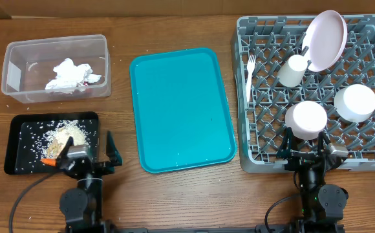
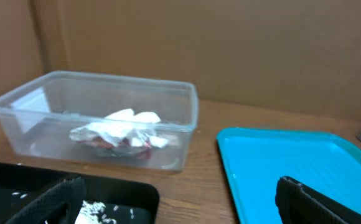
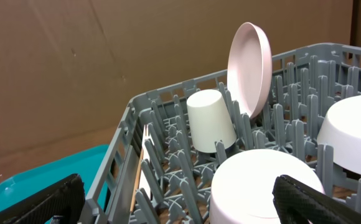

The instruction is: Sort waste into correct bins and load items into the dishwasher rack

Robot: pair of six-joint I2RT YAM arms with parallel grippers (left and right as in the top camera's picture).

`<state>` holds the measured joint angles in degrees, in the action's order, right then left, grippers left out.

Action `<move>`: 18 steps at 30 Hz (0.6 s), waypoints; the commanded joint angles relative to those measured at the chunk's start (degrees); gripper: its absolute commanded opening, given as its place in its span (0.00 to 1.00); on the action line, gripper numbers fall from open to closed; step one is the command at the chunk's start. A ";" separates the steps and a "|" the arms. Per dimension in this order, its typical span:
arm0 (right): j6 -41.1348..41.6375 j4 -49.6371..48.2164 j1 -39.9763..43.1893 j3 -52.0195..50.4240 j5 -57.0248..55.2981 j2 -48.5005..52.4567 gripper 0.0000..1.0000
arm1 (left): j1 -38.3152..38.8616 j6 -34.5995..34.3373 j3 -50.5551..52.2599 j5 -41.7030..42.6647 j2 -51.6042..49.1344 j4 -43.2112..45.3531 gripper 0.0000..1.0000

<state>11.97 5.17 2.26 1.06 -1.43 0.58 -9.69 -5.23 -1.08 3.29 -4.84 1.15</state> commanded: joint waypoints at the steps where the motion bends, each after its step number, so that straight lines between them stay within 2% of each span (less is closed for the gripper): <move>1: -0.37 -0.35 0.22 -0.59 0.26 -0.42 1.00 | 0.79 3.72 0.81 3.87 4.17 -2.97 1.00; 18: -0.37 -0.35 0.22 -0.59 0.24 -0.42 1.00 | 7.15 3.61 0.81 2.05 4.66 -5.29 1.00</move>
<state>11.92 5.17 2.26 1.06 -1.41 0.58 -2.96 -2.76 -0.58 5.61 -0.95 -3.92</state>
